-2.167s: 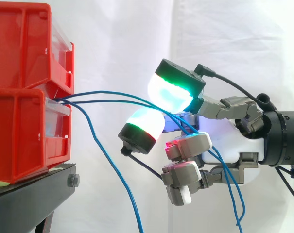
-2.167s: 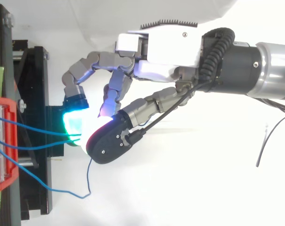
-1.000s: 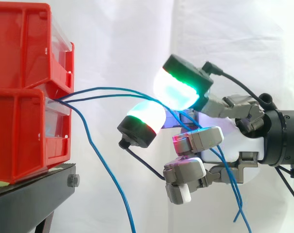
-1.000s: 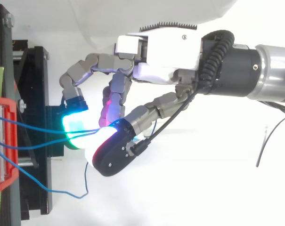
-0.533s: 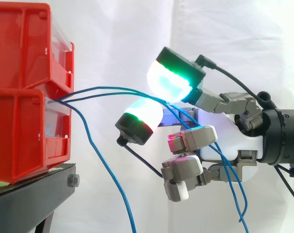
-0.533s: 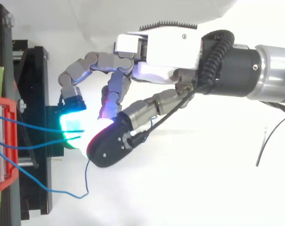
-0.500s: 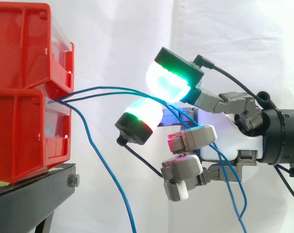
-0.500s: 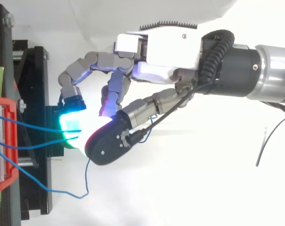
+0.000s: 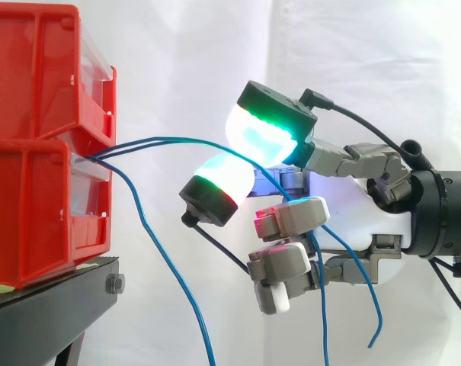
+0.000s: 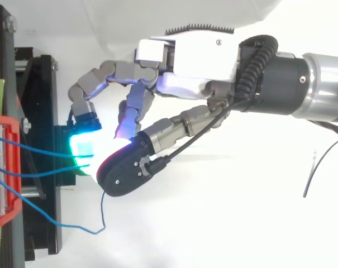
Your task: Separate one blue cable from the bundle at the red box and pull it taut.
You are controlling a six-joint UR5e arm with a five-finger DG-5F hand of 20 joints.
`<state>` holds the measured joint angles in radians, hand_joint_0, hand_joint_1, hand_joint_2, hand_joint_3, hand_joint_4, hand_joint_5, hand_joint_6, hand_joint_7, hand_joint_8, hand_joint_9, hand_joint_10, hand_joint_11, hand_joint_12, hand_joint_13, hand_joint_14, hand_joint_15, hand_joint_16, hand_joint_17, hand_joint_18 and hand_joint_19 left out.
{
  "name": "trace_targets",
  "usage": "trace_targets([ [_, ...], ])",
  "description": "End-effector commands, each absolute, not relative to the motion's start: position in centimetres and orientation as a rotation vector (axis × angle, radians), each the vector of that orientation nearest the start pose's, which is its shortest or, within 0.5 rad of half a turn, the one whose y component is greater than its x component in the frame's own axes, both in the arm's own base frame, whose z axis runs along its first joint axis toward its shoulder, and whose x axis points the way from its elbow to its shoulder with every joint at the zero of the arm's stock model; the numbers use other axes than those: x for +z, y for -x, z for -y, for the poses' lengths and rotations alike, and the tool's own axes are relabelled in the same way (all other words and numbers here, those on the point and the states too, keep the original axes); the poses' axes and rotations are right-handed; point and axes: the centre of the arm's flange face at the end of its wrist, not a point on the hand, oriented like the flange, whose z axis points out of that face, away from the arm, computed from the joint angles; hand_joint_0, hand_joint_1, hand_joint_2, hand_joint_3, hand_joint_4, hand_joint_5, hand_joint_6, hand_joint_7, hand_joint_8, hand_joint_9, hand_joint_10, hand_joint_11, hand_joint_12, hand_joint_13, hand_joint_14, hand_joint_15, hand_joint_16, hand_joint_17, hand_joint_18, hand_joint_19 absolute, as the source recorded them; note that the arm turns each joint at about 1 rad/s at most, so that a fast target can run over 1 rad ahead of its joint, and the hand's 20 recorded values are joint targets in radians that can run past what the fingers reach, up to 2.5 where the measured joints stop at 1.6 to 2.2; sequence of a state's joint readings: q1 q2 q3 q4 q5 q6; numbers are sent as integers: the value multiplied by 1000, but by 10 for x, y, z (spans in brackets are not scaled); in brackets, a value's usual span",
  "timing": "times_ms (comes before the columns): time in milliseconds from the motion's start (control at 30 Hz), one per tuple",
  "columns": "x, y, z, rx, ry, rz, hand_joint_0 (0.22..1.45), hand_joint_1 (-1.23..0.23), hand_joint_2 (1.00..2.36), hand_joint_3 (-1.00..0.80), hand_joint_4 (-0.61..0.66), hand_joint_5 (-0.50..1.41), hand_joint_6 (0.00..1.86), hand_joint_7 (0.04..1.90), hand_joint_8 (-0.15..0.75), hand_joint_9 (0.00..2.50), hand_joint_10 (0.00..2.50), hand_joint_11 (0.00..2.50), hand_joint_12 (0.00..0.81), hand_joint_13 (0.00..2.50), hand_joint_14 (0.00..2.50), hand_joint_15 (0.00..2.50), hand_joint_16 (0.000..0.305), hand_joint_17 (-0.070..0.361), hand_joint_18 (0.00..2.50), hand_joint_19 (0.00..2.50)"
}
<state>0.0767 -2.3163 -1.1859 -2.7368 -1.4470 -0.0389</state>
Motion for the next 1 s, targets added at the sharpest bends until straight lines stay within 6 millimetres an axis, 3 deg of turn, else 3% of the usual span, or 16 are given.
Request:
trace_targets([
  [0,241,-767,87,1168,-1174,-1158,714,-892,1005,-439,-42,-154,863,1180,255,1264,32,1385,343,1120,35,1141,53,120,773,896],
  [267,241,-767,87,1168,-1174,-1158,673,-885,1000,-500,18,-148,859,1170,252,1257,31,1384,342,1106,35,1131,53,118,766,885],
  [700,241,-767,87,1167,-1175,-1160,445,-931,1000,-500,44,-162,860,1117,293,1203,28,1320,409,1052,32,1074,64,144,781,847],
  [767,241,-767,87,1166,-1176,-1161,448,-871,1000,-500,56,-170,861,1083,295,1179,26,1305,411,1035,32,1061,64,144,774,841],
  [833,241,-767,87,1167,-1177,-1160,494,-690,1000,-500,51,-179,857,1070,285,1148,27,1284,391,1023,32,1046,60,136,745,858],
  [967,241,-767,87,1168,-1174,-1158,562,-556,1000,-500,29,-174,844,1084,261,1160,29,1288,361,1023,33,1073,55,124,728,888],
])
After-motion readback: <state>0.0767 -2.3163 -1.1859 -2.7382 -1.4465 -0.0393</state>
